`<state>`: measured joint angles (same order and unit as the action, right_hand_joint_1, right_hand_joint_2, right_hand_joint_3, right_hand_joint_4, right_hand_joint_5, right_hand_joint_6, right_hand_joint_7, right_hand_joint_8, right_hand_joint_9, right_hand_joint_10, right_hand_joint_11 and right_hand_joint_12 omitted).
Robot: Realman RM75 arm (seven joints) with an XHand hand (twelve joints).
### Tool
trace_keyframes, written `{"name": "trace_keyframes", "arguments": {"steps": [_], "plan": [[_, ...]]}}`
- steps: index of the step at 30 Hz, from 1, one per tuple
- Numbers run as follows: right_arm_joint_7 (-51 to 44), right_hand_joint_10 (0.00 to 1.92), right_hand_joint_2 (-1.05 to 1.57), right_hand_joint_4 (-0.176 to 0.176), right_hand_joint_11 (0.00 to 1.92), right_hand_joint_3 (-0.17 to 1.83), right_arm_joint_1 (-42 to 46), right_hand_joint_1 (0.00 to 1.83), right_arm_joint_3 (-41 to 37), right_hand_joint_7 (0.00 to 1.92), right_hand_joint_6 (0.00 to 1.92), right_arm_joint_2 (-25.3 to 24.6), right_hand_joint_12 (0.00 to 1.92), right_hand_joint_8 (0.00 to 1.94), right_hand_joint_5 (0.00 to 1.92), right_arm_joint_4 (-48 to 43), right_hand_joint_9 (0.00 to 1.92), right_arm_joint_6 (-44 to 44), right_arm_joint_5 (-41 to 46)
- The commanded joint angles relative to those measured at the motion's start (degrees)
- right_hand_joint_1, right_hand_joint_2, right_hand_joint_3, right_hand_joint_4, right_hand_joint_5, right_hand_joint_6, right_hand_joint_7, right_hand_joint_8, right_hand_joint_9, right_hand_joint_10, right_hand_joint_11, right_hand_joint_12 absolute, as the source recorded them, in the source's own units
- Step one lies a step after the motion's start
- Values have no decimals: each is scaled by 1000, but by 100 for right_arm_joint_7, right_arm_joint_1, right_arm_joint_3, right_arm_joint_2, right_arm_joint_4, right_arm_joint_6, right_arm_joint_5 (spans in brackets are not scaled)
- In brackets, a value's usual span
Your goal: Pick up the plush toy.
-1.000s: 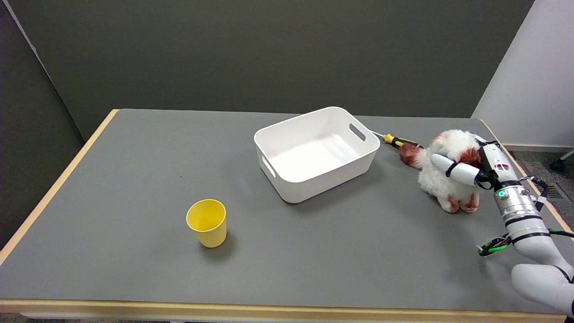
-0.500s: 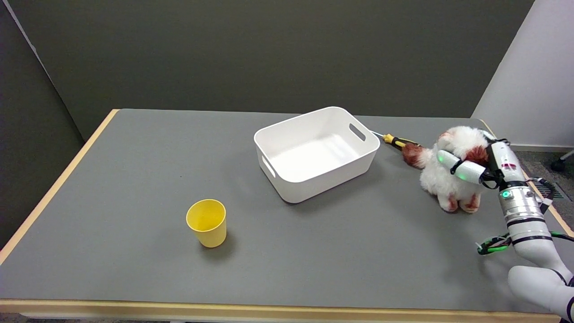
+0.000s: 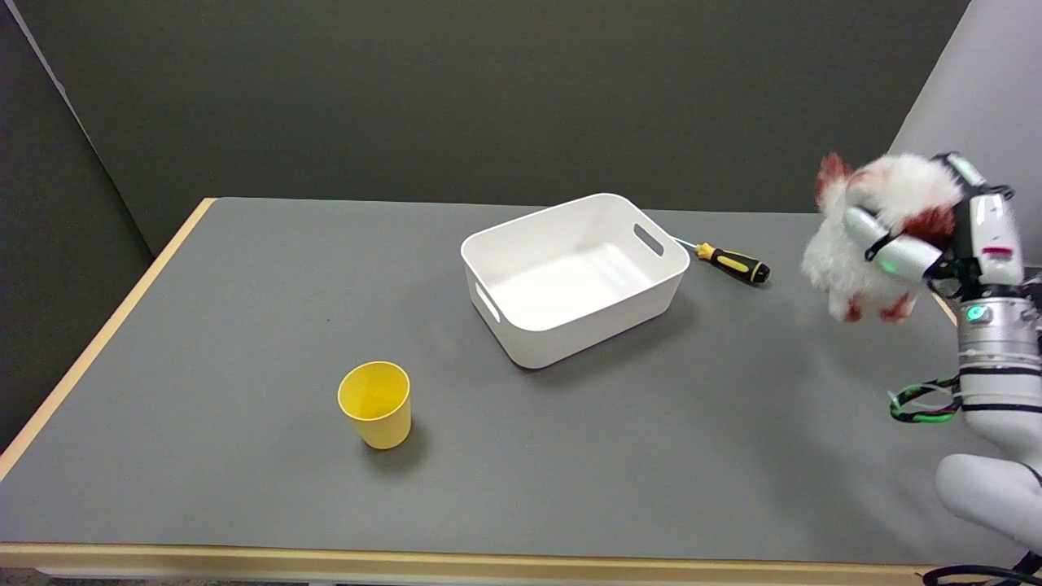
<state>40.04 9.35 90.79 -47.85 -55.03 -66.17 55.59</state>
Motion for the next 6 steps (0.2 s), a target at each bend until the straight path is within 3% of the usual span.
{"name": "trace_keyframes", "arguments": {"steps": [1,6], "plan": [[-70,1921,1108,-176,1183,489,-71,1146,253,629,1655,301,1921,1708,576,-1216,983,-626,13],[-69,1921,1110,-176,1153,487,-900,1145,1214,628,1656,240,1921,1709,575,-1542,972,178,-352]]}}
